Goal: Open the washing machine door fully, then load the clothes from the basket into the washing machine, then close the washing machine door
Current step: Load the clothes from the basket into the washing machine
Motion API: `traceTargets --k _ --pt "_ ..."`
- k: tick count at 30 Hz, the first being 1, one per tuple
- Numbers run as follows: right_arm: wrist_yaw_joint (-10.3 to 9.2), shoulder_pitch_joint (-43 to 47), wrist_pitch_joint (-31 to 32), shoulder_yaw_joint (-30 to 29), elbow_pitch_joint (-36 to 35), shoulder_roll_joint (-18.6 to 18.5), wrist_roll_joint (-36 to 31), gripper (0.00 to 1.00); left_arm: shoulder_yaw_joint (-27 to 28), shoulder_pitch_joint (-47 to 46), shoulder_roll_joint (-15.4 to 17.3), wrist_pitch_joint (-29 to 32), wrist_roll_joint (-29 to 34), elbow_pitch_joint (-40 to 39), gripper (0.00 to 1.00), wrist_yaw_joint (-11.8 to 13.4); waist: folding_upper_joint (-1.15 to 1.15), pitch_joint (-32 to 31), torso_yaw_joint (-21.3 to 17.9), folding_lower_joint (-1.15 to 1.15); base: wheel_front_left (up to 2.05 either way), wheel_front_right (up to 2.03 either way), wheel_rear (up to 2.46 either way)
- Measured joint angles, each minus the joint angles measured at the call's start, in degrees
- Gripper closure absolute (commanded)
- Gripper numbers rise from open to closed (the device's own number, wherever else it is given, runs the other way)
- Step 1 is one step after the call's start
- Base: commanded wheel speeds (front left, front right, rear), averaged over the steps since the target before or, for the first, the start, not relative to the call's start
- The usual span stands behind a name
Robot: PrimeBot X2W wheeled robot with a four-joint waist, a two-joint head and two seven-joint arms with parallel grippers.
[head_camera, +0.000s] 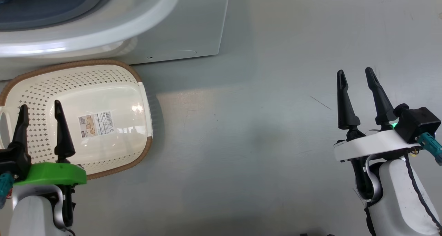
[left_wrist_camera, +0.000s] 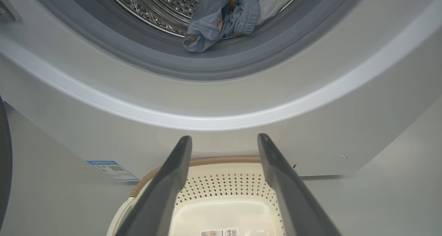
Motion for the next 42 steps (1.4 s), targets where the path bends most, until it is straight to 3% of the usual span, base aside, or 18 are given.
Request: traceTargets --k 20,32,42 --pt "0.0 -0.01 0.0 0.21 -0.18 -0.07 0.03 0.0 -0.69 0.79 -0.35 0.01 -1.93 -3.42 0.0 0.49 0.0 0.39 0.04 0.0 0.0 0.0 0.0" --pt "0.0 -0.16 0.0 0.82 -0.81 -0.08 0.07 0.0 0.09 -7.43 -0.67 0.0 -3.33 -7.46 0.0 0.51 0.0 1.51 -0.52 0.0 0.0 0.0 0.0" --pt "0.0 -0.7 0.0 0.79 -0.74 -0.05 0.08 0.0 -0.73 -14.79 0.87 -0.01 -1.87 -4.44 0.0 0.51 0.0 2.33 -1.21 0.0 0.0 0.0 0.0"
